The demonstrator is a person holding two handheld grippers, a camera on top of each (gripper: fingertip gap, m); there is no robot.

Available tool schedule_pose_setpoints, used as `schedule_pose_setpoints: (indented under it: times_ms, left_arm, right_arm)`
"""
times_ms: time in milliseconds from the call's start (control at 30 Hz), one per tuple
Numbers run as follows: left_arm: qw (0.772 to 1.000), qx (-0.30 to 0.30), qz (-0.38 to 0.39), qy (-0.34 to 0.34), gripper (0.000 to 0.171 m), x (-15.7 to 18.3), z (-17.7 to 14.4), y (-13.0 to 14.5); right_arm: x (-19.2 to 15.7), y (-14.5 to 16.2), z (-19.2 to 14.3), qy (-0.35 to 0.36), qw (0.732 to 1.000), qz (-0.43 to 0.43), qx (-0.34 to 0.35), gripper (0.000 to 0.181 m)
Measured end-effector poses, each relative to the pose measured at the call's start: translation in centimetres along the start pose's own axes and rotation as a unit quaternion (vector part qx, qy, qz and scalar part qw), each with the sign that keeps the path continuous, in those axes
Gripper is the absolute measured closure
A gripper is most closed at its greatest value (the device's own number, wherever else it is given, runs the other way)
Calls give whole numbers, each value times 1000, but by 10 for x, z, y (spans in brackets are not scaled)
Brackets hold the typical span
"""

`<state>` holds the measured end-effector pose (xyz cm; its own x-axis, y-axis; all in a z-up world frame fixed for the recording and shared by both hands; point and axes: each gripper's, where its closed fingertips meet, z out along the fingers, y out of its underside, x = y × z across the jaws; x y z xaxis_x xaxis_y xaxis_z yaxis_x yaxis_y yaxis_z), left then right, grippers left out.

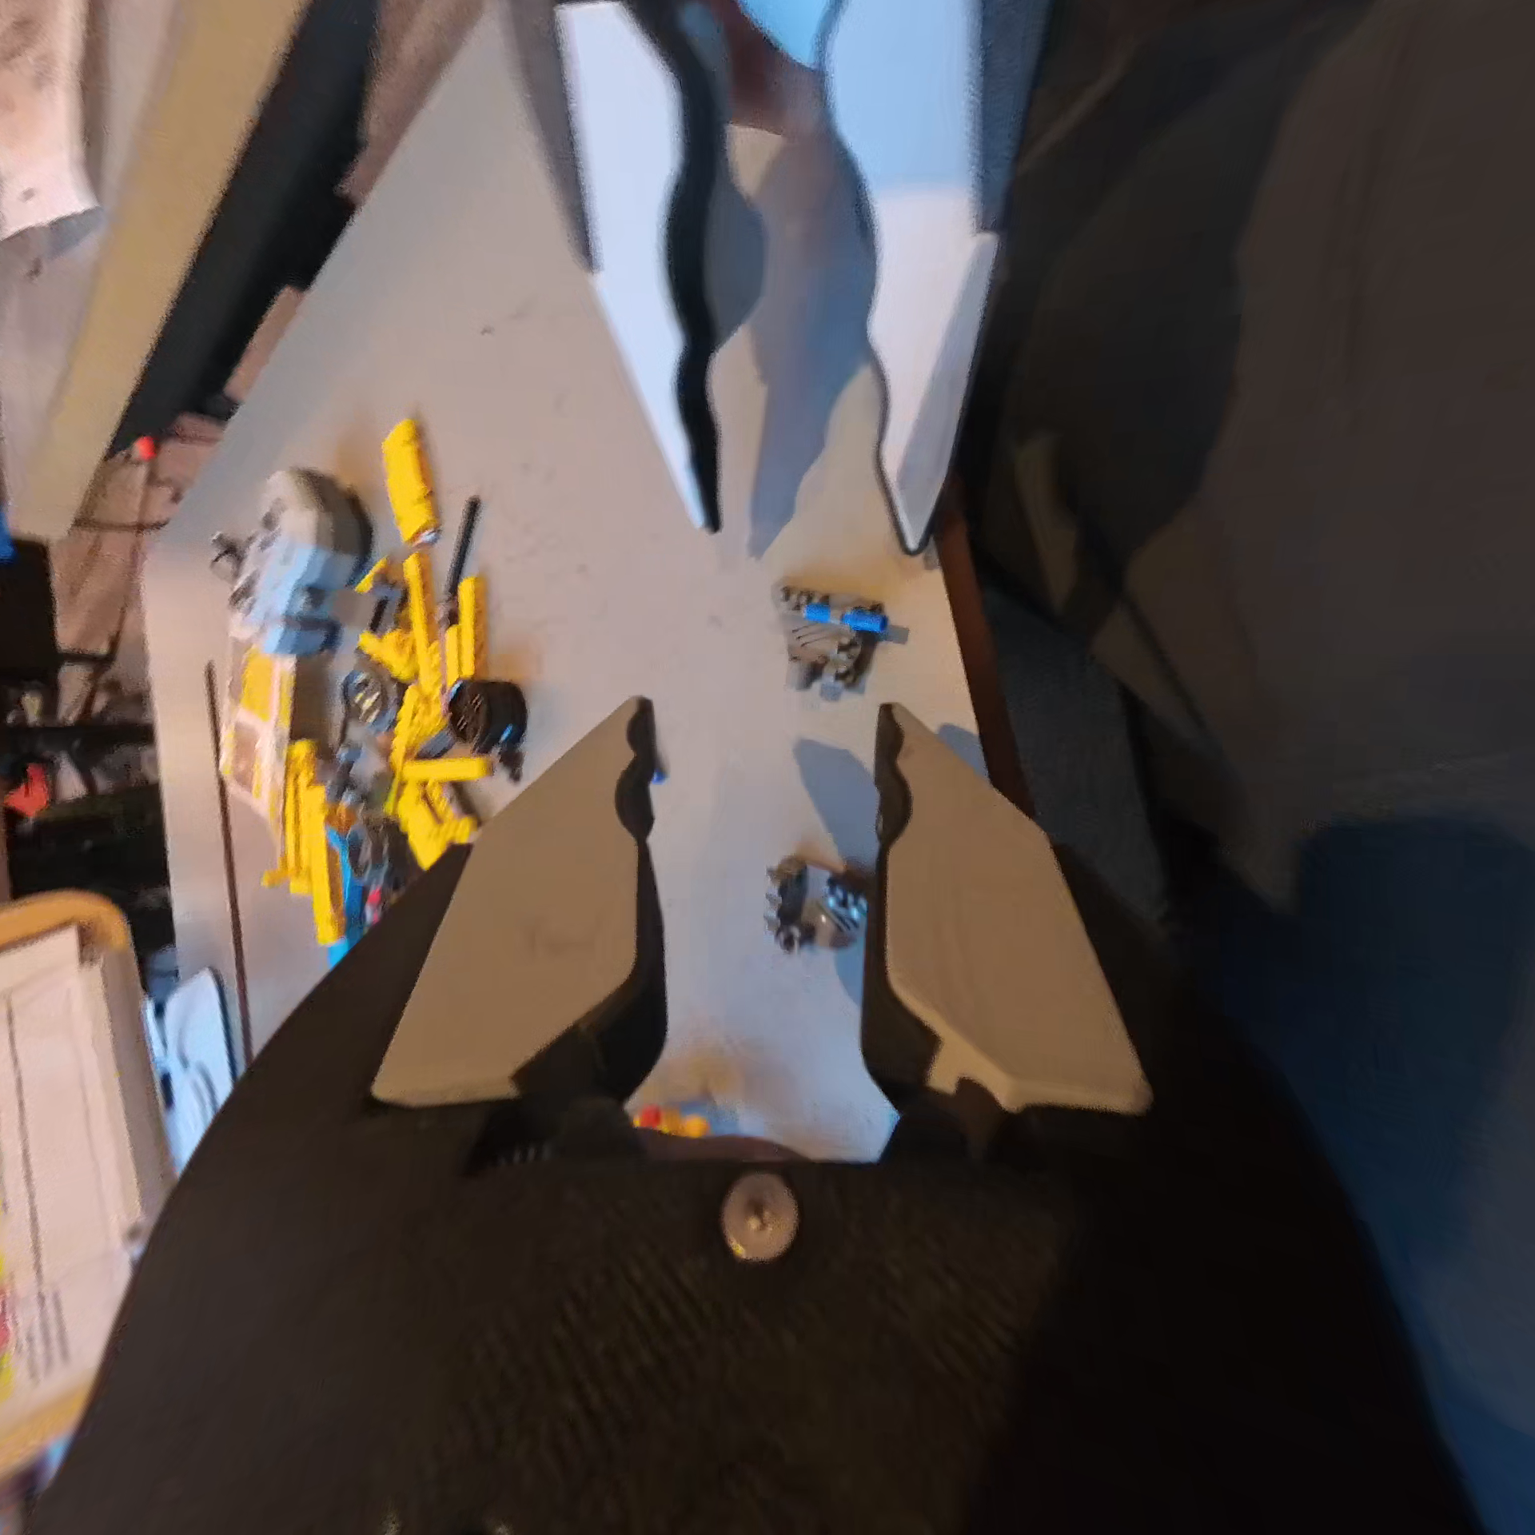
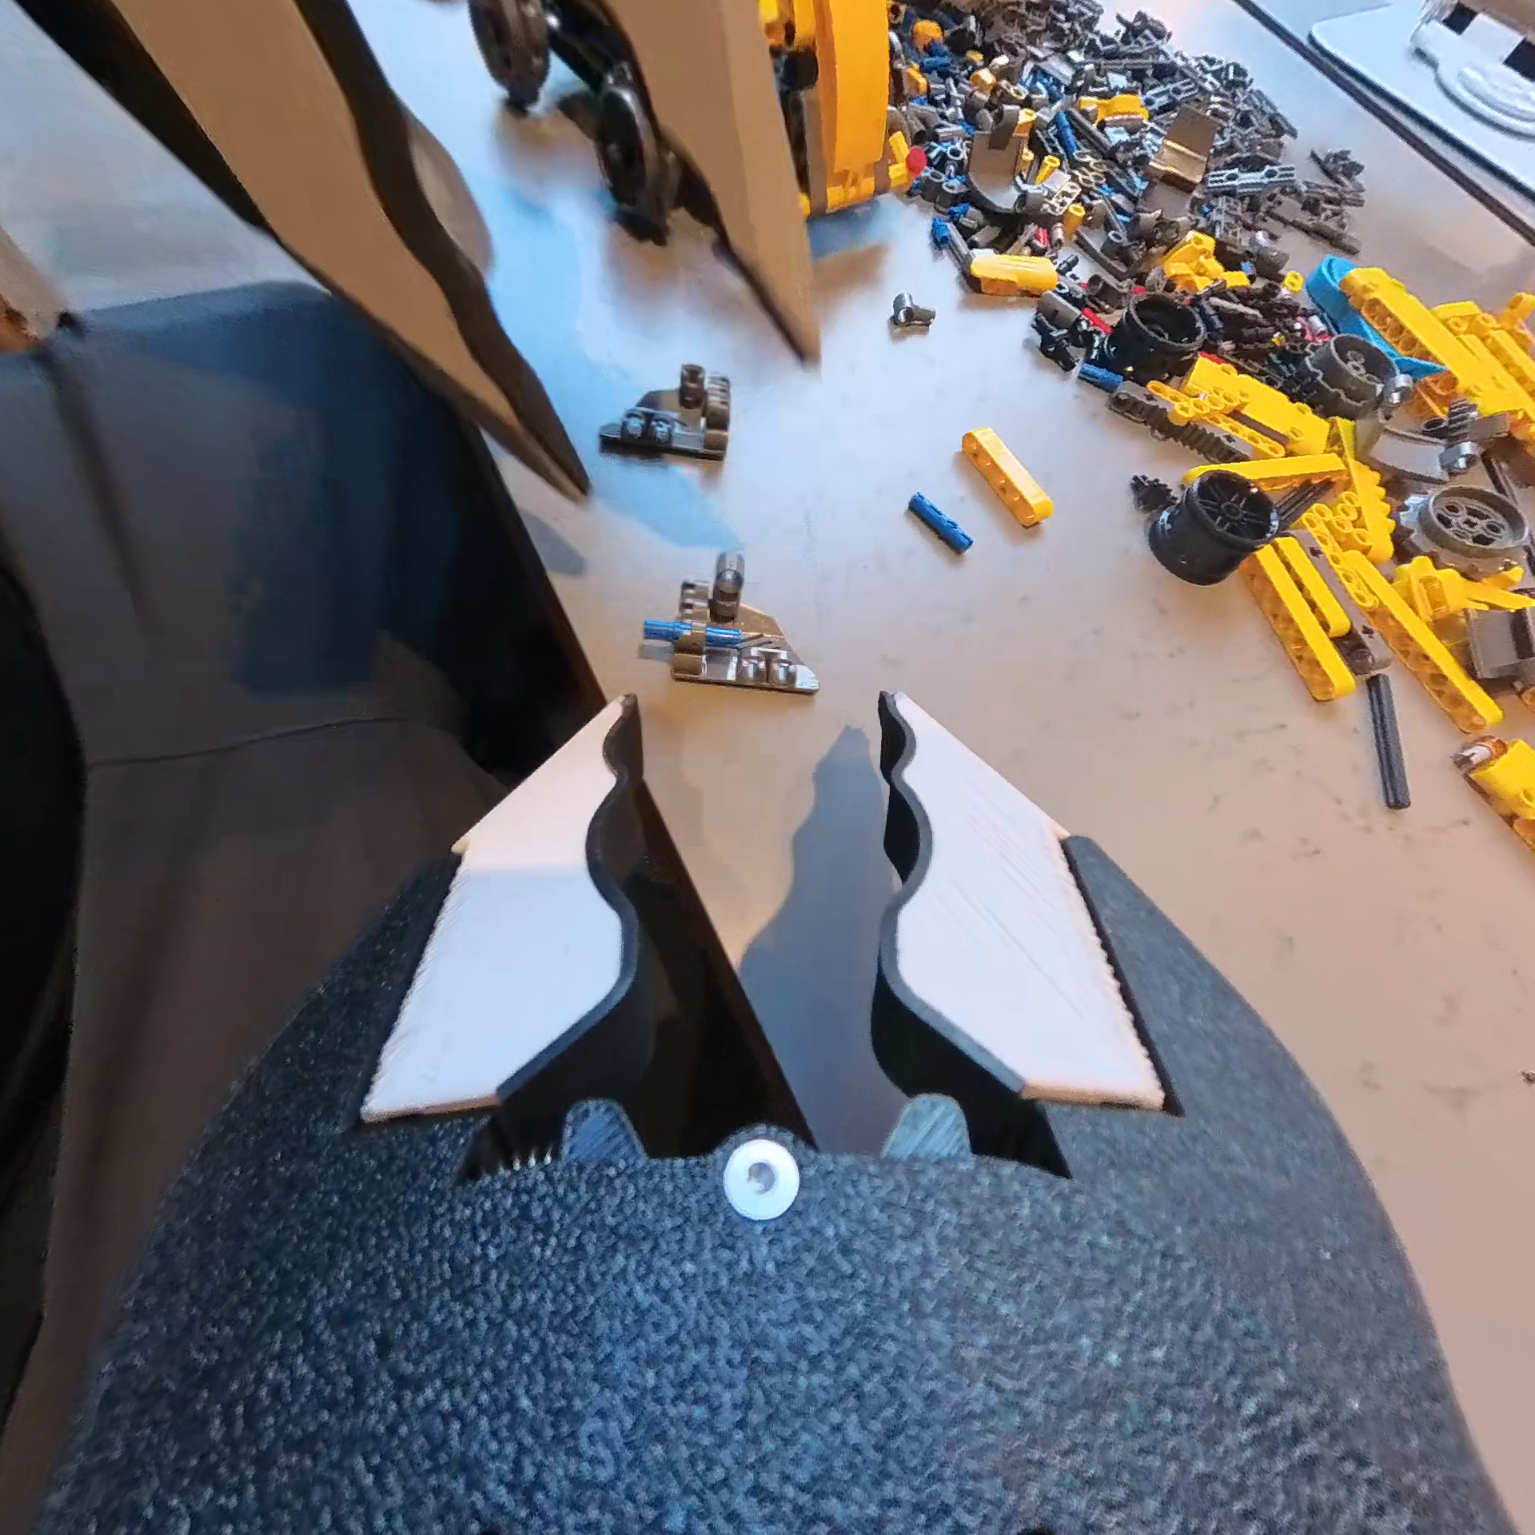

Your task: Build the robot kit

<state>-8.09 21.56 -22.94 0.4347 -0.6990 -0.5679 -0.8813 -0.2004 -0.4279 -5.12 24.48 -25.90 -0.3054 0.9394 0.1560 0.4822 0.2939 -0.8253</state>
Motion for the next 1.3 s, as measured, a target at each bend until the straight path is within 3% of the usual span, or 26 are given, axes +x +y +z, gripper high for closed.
schedule_pose_setpoints:
  times_ms: [100,167,300,433,600,733,900,1067,1300]
  left_arm:
    - [992,71,-97,-27,126,3,-48,-15]
    - [974,123,-185,-34,133,13,-71,-20]
    - [939,152,-308,5,119,66,-75,-8]
    - [933,132,-333,20,121,114,-62,11]
    - [918,152,-365,26,128,133,-65,19]
    - [897,167,-407,33,132,135,-69,31]
    - [896,145,-420,3,133,134,-73,52]
    - [879,150,-452,26,133,140,-75,58]
    - [873,139,-467,19,133,138,-73,73]
  right_arm:
    - [0,-2,-5,9,1000,1,7,124]
    - [-2,-6,-6,12,1000,1,14,123]
    - [-8,-12,4,21,1000,5,10,120]
    - [-10,-7,18,35,999,-7,-15,125]
    - [-3,-10,27,55,998,17,-25,156]
    - [5,-12,34,86,995,39,-36,153]
    - [14,-10,34,117,988,77,-63,154]
    - [33,-1,30,141,980,98,-100,154]
    - [65,8,26,189,962,152,-122,153]
